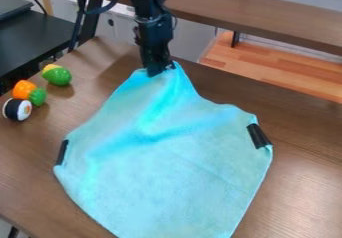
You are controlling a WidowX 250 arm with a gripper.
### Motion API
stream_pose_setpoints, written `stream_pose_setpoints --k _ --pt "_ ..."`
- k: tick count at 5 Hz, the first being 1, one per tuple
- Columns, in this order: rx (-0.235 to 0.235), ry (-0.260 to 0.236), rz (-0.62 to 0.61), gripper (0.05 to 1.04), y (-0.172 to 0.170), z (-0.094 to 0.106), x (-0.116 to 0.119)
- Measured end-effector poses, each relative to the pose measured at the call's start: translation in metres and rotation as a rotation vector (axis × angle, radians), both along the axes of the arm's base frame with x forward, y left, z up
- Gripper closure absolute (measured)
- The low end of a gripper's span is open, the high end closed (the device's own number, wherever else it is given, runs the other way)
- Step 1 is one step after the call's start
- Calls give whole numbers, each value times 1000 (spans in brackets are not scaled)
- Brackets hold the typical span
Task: Unfold the cloth from bottom right to top left
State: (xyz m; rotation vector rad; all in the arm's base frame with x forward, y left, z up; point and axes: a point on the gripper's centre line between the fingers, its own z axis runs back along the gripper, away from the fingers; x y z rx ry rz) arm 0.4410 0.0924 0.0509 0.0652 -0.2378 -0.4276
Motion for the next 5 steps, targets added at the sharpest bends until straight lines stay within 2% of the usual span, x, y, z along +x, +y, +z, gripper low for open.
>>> stream_pose_setpoints --k 1,2,3,4,5 --pt "7 1 26 1004 11 1 0" --pt "11 -11 25 847 12 2 1" --pt "47 -9 42 582 18 0 -1" --pt "67 -31 50 279 21 6 -4" --pt "74 -72 58 84 23 19 -8"
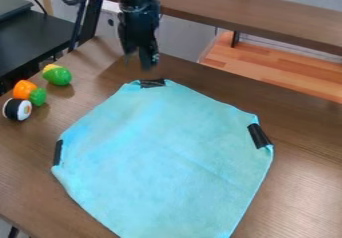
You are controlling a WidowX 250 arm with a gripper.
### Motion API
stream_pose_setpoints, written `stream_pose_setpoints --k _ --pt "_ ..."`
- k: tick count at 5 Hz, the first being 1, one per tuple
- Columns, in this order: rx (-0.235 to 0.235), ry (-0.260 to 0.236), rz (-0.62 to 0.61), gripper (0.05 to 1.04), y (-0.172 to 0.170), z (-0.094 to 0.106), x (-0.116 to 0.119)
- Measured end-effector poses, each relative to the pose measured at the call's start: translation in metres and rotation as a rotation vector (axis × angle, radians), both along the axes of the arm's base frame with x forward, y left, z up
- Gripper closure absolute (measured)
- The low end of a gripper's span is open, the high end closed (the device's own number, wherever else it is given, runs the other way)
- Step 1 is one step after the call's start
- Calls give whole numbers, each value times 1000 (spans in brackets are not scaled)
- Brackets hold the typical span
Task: Unfold the cloth from bottom right to top left
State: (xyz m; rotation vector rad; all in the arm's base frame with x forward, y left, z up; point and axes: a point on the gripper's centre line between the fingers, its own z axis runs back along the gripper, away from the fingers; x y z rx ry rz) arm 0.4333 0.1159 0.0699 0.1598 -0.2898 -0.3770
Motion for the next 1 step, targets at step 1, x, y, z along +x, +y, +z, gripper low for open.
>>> stream_pose_setpoints --k 1 --pt "-22 -22 13 83 4 17 -10"
